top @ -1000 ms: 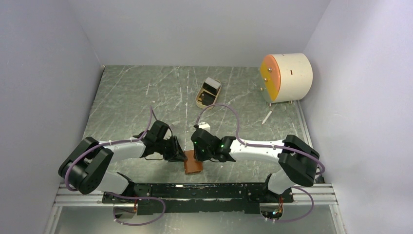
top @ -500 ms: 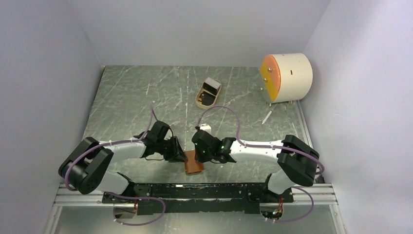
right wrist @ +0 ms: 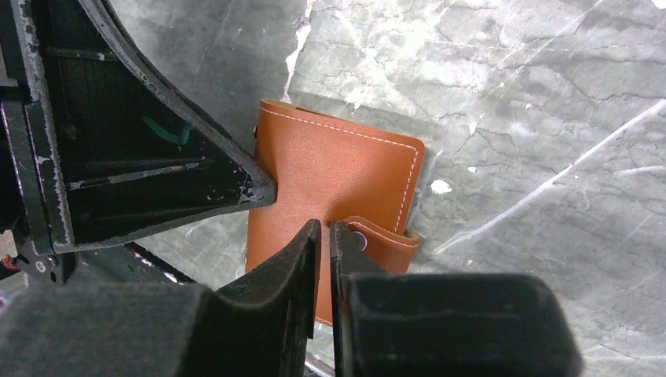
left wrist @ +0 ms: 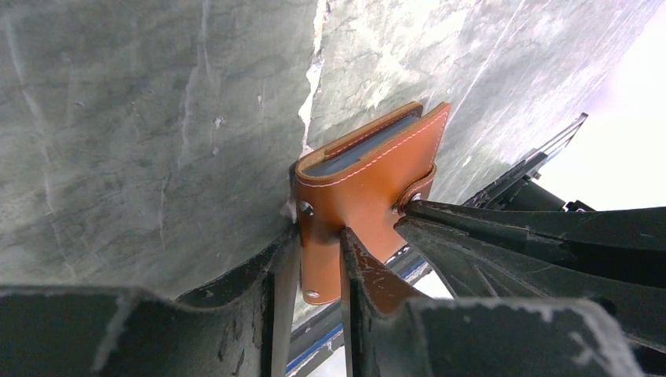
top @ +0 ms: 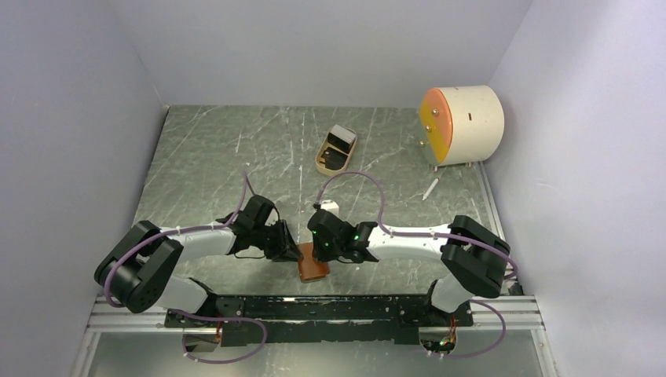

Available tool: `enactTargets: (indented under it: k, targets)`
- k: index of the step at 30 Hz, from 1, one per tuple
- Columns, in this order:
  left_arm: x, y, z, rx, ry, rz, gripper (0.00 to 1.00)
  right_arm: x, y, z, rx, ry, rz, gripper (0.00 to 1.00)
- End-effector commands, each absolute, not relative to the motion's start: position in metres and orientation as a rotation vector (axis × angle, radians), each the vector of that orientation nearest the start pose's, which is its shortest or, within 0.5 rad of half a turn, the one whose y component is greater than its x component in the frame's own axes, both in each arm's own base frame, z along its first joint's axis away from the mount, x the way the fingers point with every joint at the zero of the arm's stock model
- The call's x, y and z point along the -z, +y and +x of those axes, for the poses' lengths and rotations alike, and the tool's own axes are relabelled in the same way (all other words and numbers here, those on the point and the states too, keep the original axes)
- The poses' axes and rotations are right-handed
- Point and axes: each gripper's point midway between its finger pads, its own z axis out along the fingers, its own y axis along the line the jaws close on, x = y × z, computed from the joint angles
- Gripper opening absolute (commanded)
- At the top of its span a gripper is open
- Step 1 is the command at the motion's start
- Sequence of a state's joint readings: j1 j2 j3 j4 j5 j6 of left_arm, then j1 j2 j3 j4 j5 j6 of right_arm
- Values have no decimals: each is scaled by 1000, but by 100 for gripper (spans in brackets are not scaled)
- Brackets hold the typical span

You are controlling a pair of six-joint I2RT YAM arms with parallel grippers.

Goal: Put the credit cards into the card holder
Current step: Close the card holder at the center of the board.

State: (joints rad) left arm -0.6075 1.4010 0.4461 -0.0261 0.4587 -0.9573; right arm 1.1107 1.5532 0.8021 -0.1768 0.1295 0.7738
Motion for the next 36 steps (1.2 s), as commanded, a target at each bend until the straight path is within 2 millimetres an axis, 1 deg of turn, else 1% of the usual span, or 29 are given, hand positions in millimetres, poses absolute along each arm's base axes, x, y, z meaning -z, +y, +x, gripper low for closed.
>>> enactTargets:
  k: [1, 4, 7, 8, 10, 16, 23, 26, 30, 36]
  targets:
    - [-9, -239, 156, 1030, 2848, -292, 32, -26, 321, 152, -539, 2595, -395, 14]
    - [-8, -239, 155, 1035, 2848, -294, 31, -38, 324, 156, -550, 2566, -409, 15]
    - [-6, -239, 155, 1030, 2853, -291, 32, -61, 328, 162, -566, 2520, -411, 17]
    - [-6, -240, 155, 1030, 2852, -289, 32, -68, 327, 165, -562, 2503, -401, 18]
    - [-5, -240, 155, 1029, 2856, -290, 31, -73, 322, 168, -542, 2487, -385, 21]
    - [-6, -239, 155, 1011, 2859, -289, 32, -58, 308, 164, -500, 2520, -367, 23]
    - [-6, -239, 155, 1004, 2863, -288, 31, -41, 304, 165, -470, 2554, -362, 24]
    - [-7, -238, 155, 1004, 2860, -291, 31, -36, 305, 163, -484, 2562, -369, 24]
    - [-7, -238, 156, 1004, 2860, -291, 31, -33, 312, 160, -532, 2568, -377, 24]
    - [-6, -240, 156, 1010, 2865, -283, 31, -28, 318, 156, -572, 2582, -385, 18]
